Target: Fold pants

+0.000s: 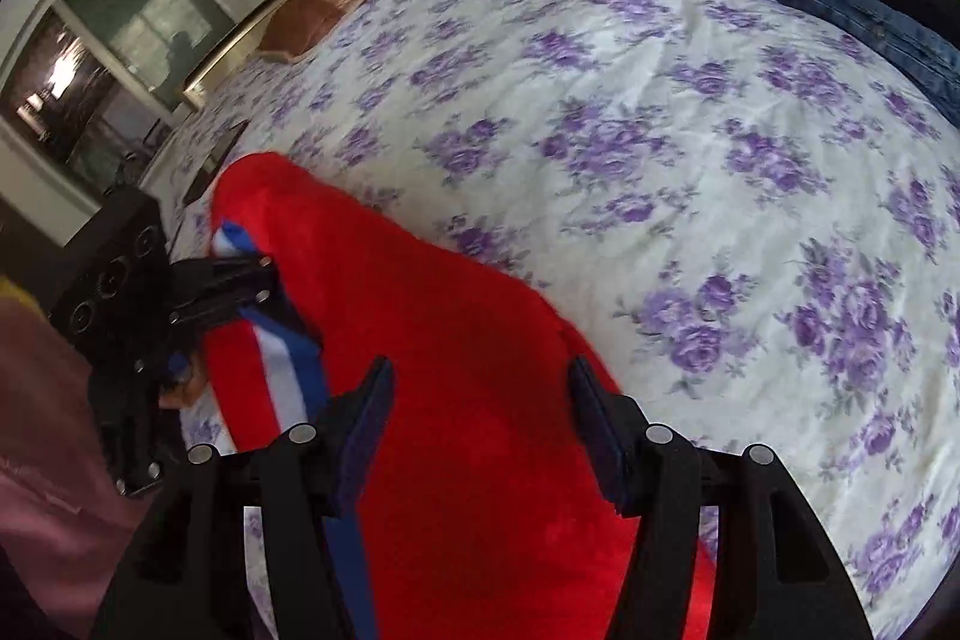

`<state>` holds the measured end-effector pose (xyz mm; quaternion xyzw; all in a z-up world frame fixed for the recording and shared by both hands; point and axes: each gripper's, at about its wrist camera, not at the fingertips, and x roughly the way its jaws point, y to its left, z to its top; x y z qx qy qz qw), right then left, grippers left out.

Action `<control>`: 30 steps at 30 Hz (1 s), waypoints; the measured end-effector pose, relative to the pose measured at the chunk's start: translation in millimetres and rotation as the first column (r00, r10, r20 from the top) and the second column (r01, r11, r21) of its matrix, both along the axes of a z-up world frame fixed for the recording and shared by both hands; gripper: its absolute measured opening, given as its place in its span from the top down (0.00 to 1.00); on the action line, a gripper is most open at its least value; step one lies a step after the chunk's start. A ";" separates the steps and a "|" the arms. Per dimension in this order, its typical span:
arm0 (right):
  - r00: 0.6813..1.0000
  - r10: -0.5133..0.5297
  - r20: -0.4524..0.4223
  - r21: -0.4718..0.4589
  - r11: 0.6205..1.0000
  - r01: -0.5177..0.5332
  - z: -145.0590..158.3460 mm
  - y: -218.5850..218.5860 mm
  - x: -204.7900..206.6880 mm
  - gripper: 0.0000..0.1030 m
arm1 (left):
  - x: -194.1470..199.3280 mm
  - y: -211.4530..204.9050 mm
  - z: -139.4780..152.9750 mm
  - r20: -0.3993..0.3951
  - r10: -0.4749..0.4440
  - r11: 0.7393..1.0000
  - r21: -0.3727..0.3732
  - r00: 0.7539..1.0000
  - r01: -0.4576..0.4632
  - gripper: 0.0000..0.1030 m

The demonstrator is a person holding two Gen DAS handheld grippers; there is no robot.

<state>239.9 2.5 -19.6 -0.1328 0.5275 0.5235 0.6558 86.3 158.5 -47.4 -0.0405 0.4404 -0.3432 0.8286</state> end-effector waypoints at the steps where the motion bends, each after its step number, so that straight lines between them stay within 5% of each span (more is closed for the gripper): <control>1: 0.999 0.043 -0.009 0.005 0.999 -0.043 2.6 0.7 -4.9 0.41 | 0.4 0.2 -0.1 -0.002 -0.001 1.000 -0.002 1.000 0.001 0.05; 5: 0.987 0.148 -0.070 0.016 0.989 -0.147 7.0 3.7 -11.7 0.40 | 1.0 -0.5 -0.4 -0.004 -0.006 1.000 -0.002 1.000 0.006 0.05; 10: 0.994 0.093 -0.051 -0.084 0.992 -0.097 -11.3 7.9 10.8 0.40 | 1.6 -1.2 -0.9 -0.004 -0.008 1.000 -0.003 1.000 0.008 0.05; 14: 0.959 0.206 -0.195 0.037 0.979 -0.203 -12.3 11.8 7.4 0.40 | 1.5 -1.7 -0.9 -0.005 -0.008 1.000 -0.002 1.000 0.008 0.05; 18: 0.924 0.291 -0.249 0.106 0.956 -0.272 -18.6 25.0 4.7 0.40 | 0.9 -2.8 -1.3 -0.005 -0.008 1.000 0.001 1.000 0.008 0.05; 22: 0.931 0.271 -0.246 0.164 0.958 -0.236 -30.3 38.8 19.1 0.41 | 1.1 -3.1 -1.6 -0.004 -0.010 1.000 0.005 1.000 0.011 0.05; 23: 0.945 0.236 -0.227 0.195 0.962 -0.193 -28.7 35.7 29.9 0.43 | 1.1 -3.2 -1.6 -0.004 -0.011 1.000 0.006 1.000 0.011 0.05; 26: 0.930 0.147 -0.338 0.278 0.959 -0.050 -36.0 18.3 67.7 0.76 | 1.9 -3.9 -1.8 0.000 -0.008 1.000 0.015 1.000 0.008 0.05; 30: 0.931 0.062 -0.359 0.233 0.972 0.026 -52.4 3.0 75.5 0.80 | 2.5 -4.4 -2.1 -0.002 -0.010 1.000 0.022 1.000 0.010 0.05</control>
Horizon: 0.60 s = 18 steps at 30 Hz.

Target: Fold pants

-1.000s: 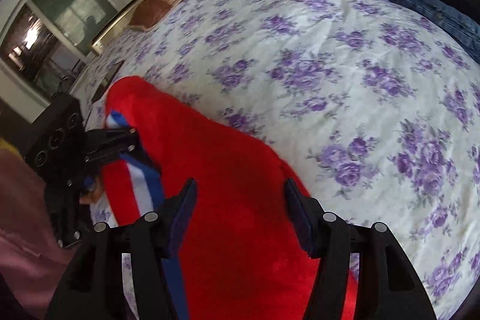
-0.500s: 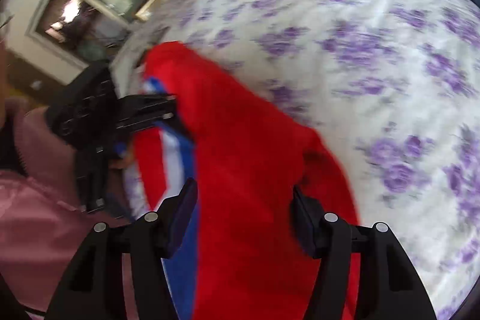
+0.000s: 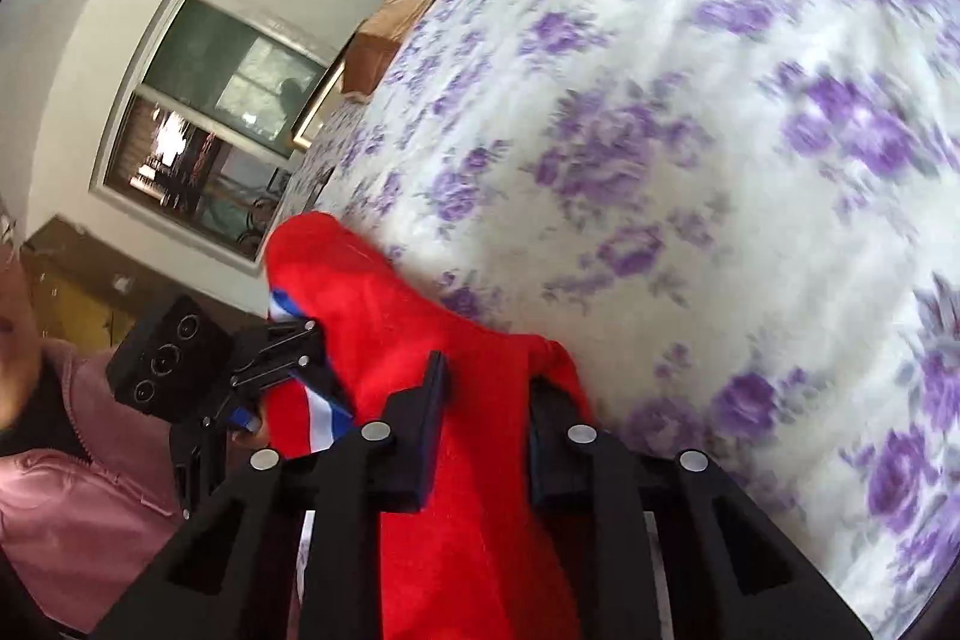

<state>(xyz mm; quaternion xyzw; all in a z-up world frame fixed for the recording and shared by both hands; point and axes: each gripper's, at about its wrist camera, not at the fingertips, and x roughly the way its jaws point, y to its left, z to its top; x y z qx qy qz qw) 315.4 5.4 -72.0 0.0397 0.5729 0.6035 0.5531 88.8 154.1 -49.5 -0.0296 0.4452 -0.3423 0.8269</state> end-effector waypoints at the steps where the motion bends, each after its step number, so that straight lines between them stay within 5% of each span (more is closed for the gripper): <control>1: 1.000 -0.017 -0.002 0.000 1.000 0.017 1.5 -4.1 0.5 0.80 | -0.4 -0.5 0.0 0.002 0.000 1.000 0.005 1.000 0.000 0.05; 4: 0.992 -0.084 0.096 -0.046 0.995 0.089 14.8 -14.2 -2.8 0.67 | -0.1 -1.8 -0.3 0.007 0.003 1.000 0.016 1.000 -0.003 0.05; 5: 0.976 -0.142 0.164 -0.068 0.986 0.155 21.1 -17.9 -3.7 0.47 | -0.3 -2.1 -0.1 0.009 0.004 1.000 0.020 1.000 -0.004 0.05; 6: 0.957 -0.190 0.217 -0.077 0.974 0.211 29.7 -26.5 -5.3 0.44 | -0.1 -2.6 0.0 0.011 0.006 1.000 0.023 1.000 -0.006 0.05; 10: 0.893 -0.322 0.314 -0.002 0.941 0.339 56.2 -47.1 -38.7 0.44 | -3.4 5.9 6.9 0.024 0.026 0.999 -0.021 0.999 -0.026 0.05; 14: 0.830 -0.363 0.423 0.060 0.925 0.375 57.3 -38.6 -92.7 0.42 | -11.0 31.9 38.7 0.140 0.116 0.984 -0.148 0.983 -0.095 0.05; 18: 0.828 -0.346 0.440 0.050 0.931 0.362 45.2 -1.6 -126.1 0.40 | 5.8 53.1 38.5 0.090 0.268 0.957 -0.138 0.959 -0.255 0.05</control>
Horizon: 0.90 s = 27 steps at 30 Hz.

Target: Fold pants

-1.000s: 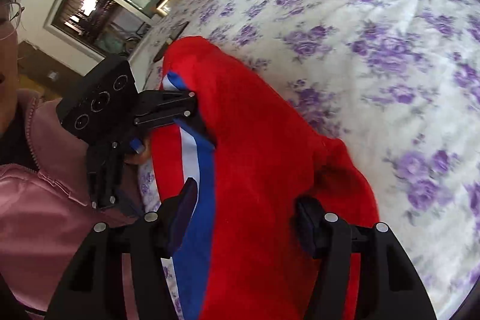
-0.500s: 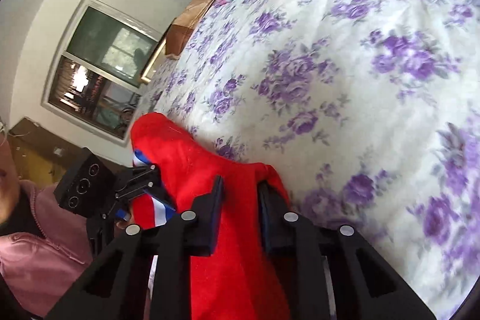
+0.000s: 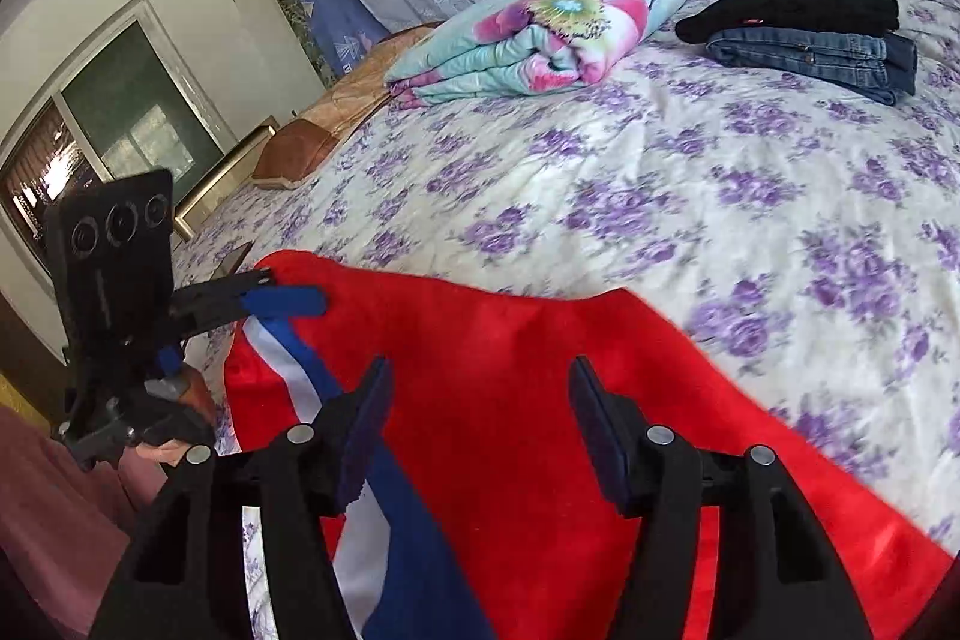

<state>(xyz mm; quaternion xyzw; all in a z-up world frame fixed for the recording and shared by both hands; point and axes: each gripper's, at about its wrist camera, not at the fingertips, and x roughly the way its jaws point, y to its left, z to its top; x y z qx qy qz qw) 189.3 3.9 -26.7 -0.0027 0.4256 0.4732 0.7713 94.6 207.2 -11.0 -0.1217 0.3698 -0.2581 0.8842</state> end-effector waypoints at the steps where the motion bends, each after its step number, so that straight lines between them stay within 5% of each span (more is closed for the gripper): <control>1: 1.000 -0.005 -0.008 -0.019 1.000 0.005 -4.9 8.7 -5.9 0.40 | 5.1 3.9 -7.6 -0.034 0.019 1.000 -0.008 0.999 -0.019 0.05; 3: 0.999 0.006 -0.034 -0.085 0.996 -0.009 -17.8 21.5 -12.1 0.39 | 16.9 6.3 -29.2 -0.110 0.052 0.998 0.033 0.993 -0.048 0.05; 6: 0.999 0.019 -0.030 -0.143 0.990 -0.023 -30.0 11.2 -12.6 0.39 | 16.5 -7.0 -30.7 -0.083 0.055 0.990 0.137 0.995 -0.044 0.05; 13: 0.976 -0.208 0.066 -0.235 0.947 0.218 -16.8 -142.3 -0.9 0.41 | 13.8 -1.2 -32.5 -0.081 0.060 0.990 0.135 0.995 -0.048 0.05; 16: 0.907 -0.396 0.147 -0.295 0.857 0.422 -13.0 -233.1 -12.5 0.41 | 14.4 -4.0 -33.4 -0.078 0.063 0.987 0.152 0.995 -0.050 0.05; 20: 0.838 -0.519 0.167 -0.227 0.807 0.545 -9.3 -306.8 -33.1 0.64 | 15.0 -7.9 -34.2 -0.076 0.064 0.984 0.173 0.995 -0.050 0.05; 22: 0.802 -0.579 0.150 -0.182 0.781 0.598 -5.9 -312.4 -39.0 0.62 | 15.5 -9.4 -34.8 -0.076 0.066 0.982 0.183 0.995 -0.051 0.05; 24: 0.765 -0.614 0.193 -0.180 0.744 0.643 1.2 -292.8 -47.2 0.45 | 15.9 -9.9 -33.6 -0.079 0.072 0.981 0.187 0.994 -0.056 0.05; 27: 0.812 -0.524 0.257 -0.110 0.819 0.563 16.5 -235.7 -70.0 0.46 | 9.8 -16.4 -23.3 -0.090 0.098 0.981 0.177 0.991 -0.081 0.05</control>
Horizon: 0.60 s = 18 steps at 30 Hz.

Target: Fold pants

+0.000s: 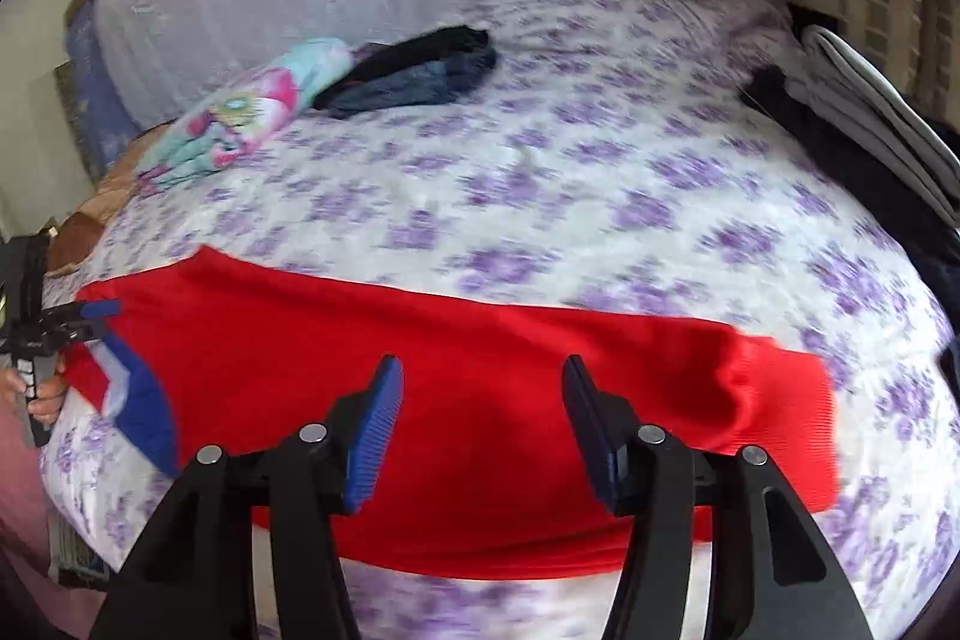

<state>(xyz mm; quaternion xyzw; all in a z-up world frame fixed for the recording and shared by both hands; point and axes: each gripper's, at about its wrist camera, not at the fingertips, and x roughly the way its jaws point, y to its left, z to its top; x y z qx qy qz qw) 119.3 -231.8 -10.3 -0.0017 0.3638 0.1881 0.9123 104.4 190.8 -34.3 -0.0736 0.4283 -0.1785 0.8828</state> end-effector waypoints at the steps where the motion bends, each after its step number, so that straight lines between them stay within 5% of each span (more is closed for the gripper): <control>1: 0.998 0.048 0.027 -0.003 0.999 -0.048 1.4 21.8 -8.5 0.46 | -4.8 -4.6 4.2 0.010 -0.014 1.000 -0.021 1.000 0.014 0.05; 3: 0.992 0.111 0.058 -0.061 0.992 -0.107 -4.0 57.9 -21.0 0.46 | -14.9 -15.6 6.6 0.023 -0.043 0.998 -0.034 0.999 0.044 0.05; 7: 0.992 0.115 0.051 -0.299 0.949 -0.095 -43.5 80.0 -39.9 0.40 | -36.3 -26.8 -13.3 0.022 -0.013 0.987 0.158 1.000 0.009 0.05; 9: 0.990 0.104 0.095 -0.262 0.962 -0.076 -48.0 53.2 -57.3 0.29 | -54.0 -27.1 -12.0 0.044 -0.030 0.977 0.211 0.999 0.020 0.05; 13: 0.999 0.048 0.016 -0.119 0.992 -0.045 -43.5 6.4 -68.2 0.24 | -77.0 -21.2 -11.1 0.037 -0.030 0.949 0.314 0.999 0.016 0.05; 18: 0.997 0.063 0.038 -0.089 0.994 -0.059 -13.4 24.0 -64.7 0.24 | -85.3 -24.0 28.3 0.140 -0.053 0.962 0.274 0.989 0.013 0.05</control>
